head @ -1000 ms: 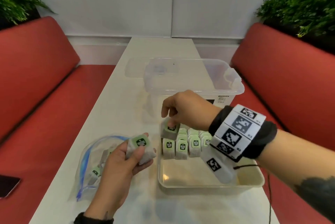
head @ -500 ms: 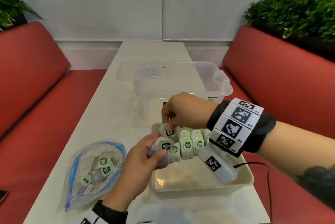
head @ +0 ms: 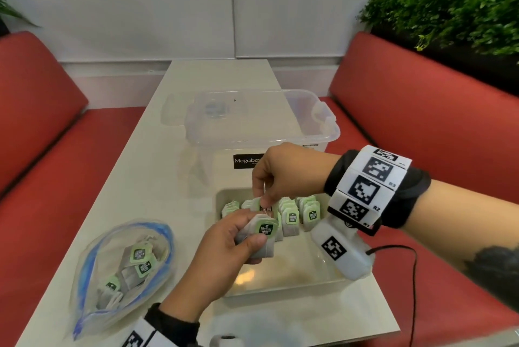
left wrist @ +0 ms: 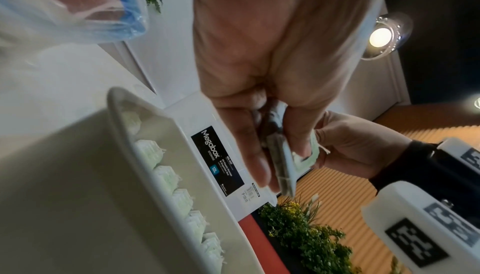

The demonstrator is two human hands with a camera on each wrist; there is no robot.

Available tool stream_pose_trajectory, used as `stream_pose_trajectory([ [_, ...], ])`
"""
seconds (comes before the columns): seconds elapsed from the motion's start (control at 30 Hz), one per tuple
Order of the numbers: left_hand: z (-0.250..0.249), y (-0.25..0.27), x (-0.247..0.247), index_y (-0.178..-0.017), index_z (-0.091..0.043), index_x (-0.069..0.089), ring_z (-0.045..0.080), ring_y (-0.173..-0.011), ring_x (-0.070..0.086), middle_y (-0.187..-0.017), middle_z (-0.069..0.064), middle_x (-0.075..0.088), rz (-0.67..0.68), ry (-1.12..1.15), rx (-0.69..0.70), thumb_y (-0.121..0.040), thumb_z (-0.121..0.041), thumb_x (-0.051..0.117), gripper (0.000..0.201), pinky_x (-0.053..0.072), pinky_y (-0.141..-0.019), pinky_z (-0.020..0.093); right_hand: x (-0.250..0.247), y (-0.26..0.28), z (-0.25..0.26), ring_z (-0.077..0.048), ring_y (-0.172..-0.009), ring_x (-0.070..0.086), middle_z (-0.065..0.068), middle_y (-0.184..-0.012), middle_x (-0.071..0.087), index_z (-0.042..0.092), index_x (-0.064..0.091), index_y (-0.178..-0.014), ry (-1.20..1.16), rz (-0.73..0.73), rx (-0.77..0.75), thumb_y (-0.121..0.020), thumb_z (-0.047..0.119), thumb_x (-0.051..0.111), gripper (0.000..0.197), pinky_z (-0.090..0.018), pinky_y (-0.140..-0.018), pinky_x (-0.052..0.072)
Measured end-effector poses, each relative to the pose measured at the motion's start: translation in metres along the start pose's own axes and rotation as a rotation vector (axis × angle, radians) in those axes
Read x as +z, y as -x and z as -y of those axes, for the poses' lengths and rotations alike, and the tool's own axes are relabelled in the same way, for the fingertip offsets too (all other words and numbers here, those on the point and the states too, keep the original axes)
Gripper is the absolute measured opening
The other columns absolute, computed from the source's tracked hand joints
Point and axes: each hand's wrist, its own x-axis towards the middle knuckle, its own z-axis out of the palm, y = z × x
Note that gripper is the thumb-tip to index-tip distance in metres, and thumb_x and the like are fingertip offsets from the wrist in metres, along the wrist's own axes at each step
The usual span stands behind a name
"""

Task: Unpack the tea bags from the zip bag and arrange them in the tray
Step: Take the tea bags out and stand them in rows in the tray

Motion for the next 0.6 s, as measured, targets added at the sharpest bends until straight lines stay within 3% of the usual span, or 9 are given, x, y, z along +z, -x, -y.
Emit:
stream_pose_trajectory([
  [0.07,0.003,-0.003,0.002,-0.098,-0.039,0.067,0.01,-0.086,0.065,-0.106,-0.016,0.064,-0.002,-0.049,-0.003,-0.085,-0.003,0.062,0.039,0.057,-0.065,0.029,-0.002,0.004,-0.011,-0.003,-0.057,0.052,0.013,-0.062,0.057,0.023,0.07,-0.08,0.056,-0.001,0.02,-0.075,0.024,0.077,0.009,-0.013,-0.053,0.039],
  [0.17,0.014,-0.006,0.003,-0.1,-0.046,0.064,0.015,-0.091,0.065,-0.113,-0.015,0.062,-0.072,-0.098,0.0,-0.085,-0.004,0.062,0.045,0.057,-0.065,0.028,-0.003,0.009,-0.037,-0.001,-0.058,0.049,0.015,-0.062,0.055,0.022,0.072,-0.081,0.119,0.026,0.098,-0.073,0.026,0.078,0.011,-0.016,-0.056,0.038],
  [0.27,0.023,-0.005,0.005,-0.1,-0.051,0.065,0.008,-0.099,0.062,-0.11,-0.026,0.061,-0.138,-0.196,0.062,-0.085,-0.005,0.062,0.049,0.057,-0.073,0.03,0.005,0.006,-0.062,-0.002,-0.06,0.05,0.015,-0.063,0.055,0.023,0.071,-0.081,0.227,0.121,0.194,-0.074,0.027,0.077,0.01,-0.017,-0.056,0.04],
  [0.37,0.029,-0.005,0.01,-0.106,-0.052,0.059,-0.003,-0.102,0.058,-0.11,-0.033,0.059,-0.156,-0.299,0.13,-0.084,-0.005,0.064,0.052,0.055,-0.082,0.034,0.02,-0.002,-0.081,-0.008,-0.072,0.056,0.013,-0.076,0.064,0.024,0.072,-0.086,0.333,0.215,0.269,-0.077,0.027,0.074,0.01,-0.022,-0.063,0.046],
  [0.43,0.033,-0.005,0.013,-0.104,-0.057,0.058,-0.006,-0.102,0.056,-0.109,-0.033,0.058,-0.144,-0.328,0.145,-0.083,-0.003,0.064,0.058,0.054,-0.083,0.026,0.032,-0.009,-0.091,-0.011,-0.078,0.06,0.009,-0.085,0.07,0.023,0.073,-0.088,0.38,0.265,0.301,-0.077,0.025,0.073,0.012,-0.025,-0.067,0.049],
  [0.5,0.036,-0.005,0.015,-0.103,-0.06,0.056,-0.009,-0.107,0.054,-0.112,-0.035,0.056,-0.128,-0.367,0.165,-0.082,-0.002,0.066,0.062,0.046,-0.084,0.01,0.042,-0.017,-0.098,-0.014,-0.081,0.063,0.007,-0.087,0.07,0.023,0.073,-0.086,0.426,0.302,0.317,-0.076,0.023,0.072,0.01,-0.026,-0.066,0.05],
  [0.6,0.038,-0.005,0.014,-0.107,-0.054,0.055,-0.011,-0.111,0.05,-0.115,-0.036,0.054,-0.12,-0.404,0.182,-0.081,-0.003,0.068,0.059,0.038,-0.083,0.001,0.053,-0.027,-0.105,-0.019,-0.083,0.065,0.004,-0.086,0.069,0.022,0.07,-0.081,0.492,0.337,0.33,-0.076,0.02,0.071,0.006,-0.028,-0.067,0.052],
])
